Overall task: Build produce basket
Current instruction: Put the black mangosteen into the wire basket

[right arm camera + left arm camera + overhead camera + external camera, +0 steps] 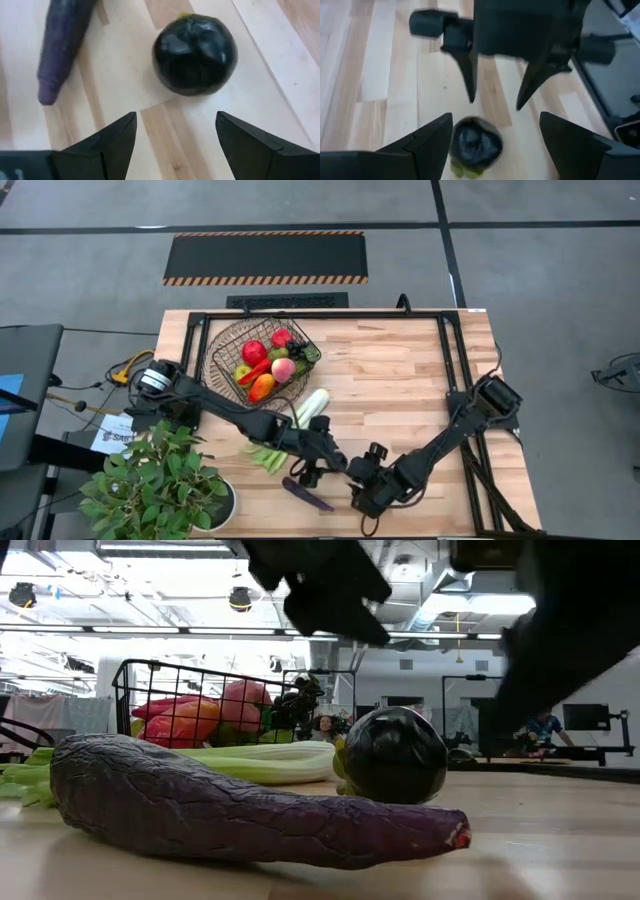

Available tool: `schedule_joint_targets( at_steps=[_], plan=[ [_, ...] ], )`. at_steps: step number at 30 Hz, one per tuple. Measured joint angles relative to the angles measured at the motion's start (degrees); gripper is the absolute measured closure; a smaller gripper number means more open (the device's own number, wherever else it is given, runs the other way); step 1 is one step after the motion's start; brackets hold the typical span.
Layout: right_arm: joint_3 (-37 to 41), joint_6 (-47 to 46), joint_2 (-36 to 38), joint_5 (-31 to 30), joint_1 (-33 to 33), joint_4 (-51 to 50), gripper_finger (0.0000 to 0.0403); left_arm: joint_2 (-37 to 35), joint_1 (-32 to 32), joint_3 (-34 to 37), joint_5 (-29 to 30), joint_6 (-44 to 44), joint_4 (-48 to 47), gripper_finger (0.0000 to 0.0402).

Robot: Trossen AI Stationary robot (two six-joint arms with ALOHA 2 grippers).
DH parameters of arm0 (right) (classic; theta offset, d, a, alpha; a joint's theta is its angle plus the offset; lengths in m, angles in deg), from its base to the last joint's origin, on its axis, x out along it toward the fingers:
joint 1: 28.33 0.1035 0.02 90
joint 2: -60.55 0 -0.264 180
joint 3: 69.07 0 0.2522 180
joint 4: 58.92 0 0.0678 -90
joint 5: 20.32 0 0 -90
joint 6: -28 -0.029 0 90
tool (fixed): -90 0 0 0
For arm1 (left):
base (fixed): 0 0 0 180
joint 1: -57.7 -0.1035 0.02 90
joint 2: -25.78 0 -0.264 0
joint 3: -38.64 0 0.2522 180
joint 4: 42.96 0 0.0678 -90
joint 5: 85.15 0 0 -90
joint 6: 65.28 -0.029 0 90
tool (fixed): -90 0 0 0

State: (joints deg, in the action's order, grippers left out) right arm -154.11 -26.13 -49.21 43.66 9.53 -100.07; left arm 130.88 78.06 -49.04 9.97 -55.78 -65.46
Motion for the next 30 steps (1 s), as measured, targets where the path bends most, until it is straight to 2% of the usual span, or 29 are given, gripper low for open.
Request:
schedule_joint_targets(
  at_steps=[7,13,21,30],
  plan=[
    [0.02,-7.47,0.00,0.02,2.94,-0.41,0.0112,1.71,-1.63,2.15,-0.22,-3.03,1.81,0.0116],
    [0.02,-12.07,0.00,0.33,4.41,-2.26,0.0112,6.48,-2.53,1.95,-1.38,-4.34,8.70,0.0116],
    [0.02,-16.20,-0.04,0.46,5.08,-2.64,0.0112,11.20,-2.38,1.90,-1.99,-3.23,9.00,0.0116],
    [0.04,-17.56,-0.04,0.44,5.23,-2.57,0.0112,11.10,-2.58,1.77,-1.90,-3.31,7.28,0.0117]
  ],
)
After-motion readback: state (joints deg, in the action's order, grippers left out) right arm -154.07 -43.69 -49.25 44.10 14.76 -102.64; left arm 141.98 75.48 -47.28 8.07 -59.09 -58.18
